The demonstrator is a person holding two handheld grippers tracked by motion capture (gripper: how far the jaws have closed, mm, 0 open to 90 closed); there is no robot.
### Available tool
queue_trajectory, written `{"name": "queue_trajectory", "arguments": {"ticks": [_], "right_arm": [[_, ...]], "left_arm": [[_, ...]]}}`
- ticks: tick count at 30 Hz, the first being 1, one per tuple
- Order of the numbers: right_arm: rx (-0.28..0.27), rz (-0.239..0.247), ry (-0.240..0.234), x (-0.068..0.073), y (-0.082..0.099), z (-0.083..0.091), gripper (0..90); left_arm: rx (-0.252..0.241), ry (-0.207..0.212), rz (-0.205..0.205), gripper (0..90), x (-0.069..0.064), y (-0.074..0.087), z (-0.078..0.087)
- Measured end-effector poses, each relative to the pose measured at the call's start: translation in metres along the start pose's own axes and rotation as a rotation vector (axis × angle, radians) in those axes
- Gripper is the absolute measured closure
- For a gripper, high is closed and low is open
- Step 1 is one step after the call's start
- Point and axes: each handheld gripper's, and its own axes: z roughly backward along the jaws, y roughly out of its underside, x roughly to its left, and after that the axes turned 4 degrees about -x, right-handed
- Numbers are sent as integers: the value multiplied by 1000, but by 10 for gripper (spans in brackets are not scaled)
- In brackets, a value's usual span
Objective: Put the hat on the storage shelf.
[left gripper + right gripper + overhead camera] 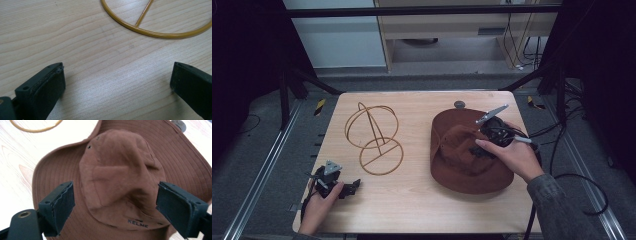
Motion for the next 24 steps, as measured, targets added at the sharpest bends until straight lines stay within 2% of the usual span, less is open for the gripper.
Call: {"name": "queue_trajectory", "arguments": {"ticks": [9, 15, 19, 24], "right_arm": [[41, -6, -8, -16, -8, -5, 108], [71, -2, -2, -20, -12, -9, 130], [83, -3, -22, -27, -16, -10, 141], [97, -14, -24, -33, -19, -13, 143]], "left_arm": [[3, 1, -3, 0, 0, 0, 0], [-1, 0, 2, 0, 0, 0, 0], [2, 2, -2, 0, 0, 0, 0], [4, -1, -3, 0, 0, 0, 1]]}}
